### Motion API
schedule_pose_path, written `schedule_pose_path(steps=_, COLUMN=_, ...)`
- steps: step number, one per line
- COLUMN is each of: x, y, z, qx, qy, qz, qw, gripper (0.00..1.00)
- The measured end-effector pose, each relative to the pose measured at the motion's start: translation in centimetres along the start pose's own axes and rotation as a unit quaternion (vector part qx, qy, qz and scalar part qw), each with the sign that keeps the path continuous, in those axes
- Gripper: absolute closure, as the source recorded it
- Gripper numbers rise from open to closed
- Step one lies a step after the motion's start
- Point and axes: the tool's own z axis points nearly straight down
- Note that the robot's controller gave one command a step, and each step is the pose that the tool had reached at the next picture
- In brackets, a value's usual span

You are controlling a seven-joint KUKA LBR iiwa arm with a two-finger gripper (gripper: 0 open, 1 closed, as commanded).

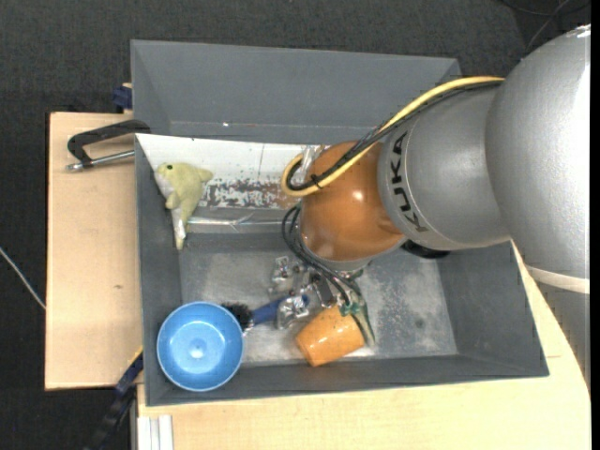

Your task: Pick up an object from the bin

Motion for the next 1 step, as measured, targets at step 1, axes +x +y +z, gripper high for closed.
schedule_pose_path(steps=1, x=-0.17, y=0.25, z=-13.64, qx=0.001, qy=-0.0044, qz=-0.117, qw=0.9931, gripper=1.0)
